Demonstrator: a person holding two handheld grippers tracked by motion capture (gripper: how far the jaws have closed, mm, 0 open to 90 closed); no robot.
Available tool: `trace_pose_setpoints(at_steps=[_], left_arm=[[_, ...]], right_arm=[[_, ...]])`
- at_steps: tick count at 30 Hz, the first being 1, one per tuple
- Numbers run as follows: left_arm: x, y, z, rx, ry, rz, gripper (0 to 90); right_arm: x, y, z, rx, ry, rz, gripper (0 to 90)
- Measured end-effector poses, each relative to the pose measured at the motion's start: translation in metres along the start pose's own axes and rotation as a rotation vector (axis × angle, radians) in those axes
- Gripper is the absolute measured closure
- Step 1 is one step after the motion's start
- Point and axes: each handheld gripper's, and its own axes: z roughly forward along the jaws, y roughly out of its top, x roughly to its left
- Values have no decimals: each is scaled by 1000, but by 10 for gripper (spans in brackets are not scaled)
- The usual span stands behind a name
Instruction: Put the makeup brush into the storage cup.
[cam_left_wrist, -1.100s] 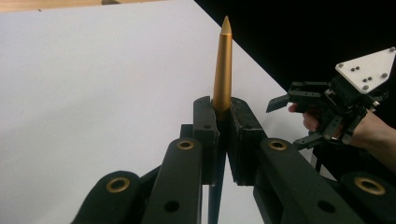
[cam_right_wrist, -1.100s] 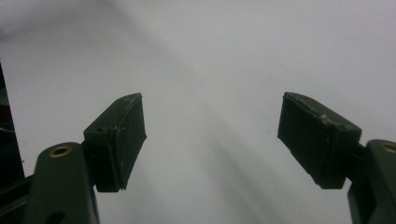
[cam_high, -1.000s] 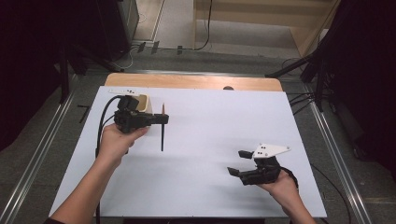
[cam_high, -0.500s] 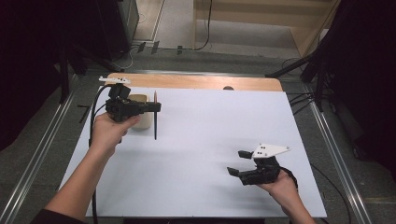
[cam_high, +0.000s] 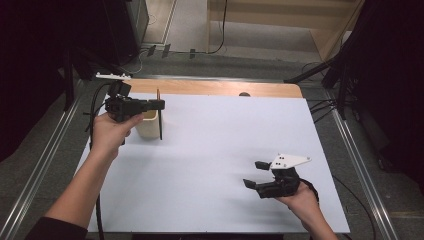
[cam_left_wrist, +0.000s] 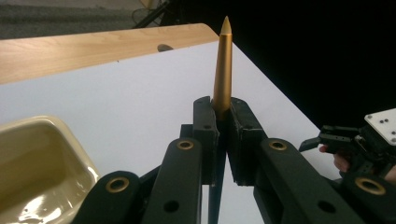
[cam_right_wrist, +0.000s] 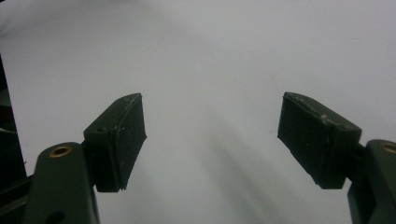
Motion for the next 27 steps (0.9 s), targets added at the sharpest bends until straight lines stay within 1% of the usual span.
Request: trace_pose_setpoints(at_steps=[5,9,13,16,19,21,24,26,27], left_arm=[[5,5,-4,-10,20,0,835],[9,10,-7,-34,29,-17,835],[13,15,-8,-40,55,-9,834],[18,19,-10,-58,64,-24,835],[22,24,-12,-60,98,-15,834],[24,27,-13,-74,102,-18,835],[25,30,-14,-94,122,-8,835],[27,31,-14,-98,135,-1,834],[28,31,-14,-103,137,-5,835]], right_arm=[[0,0,0,1,1,-1,240],[0,0,0,0,1,-1,241],[0,0,0,-1,1,1,241],[0,0,0,0,0,2,240],[0,0,0,1,1,1,240],[0,0,0,0,1,1,240],[0,0,0,3,1,-2,241],[1,0,1,2,0,-6,241],[1,1,1,1,1,-8,241]])
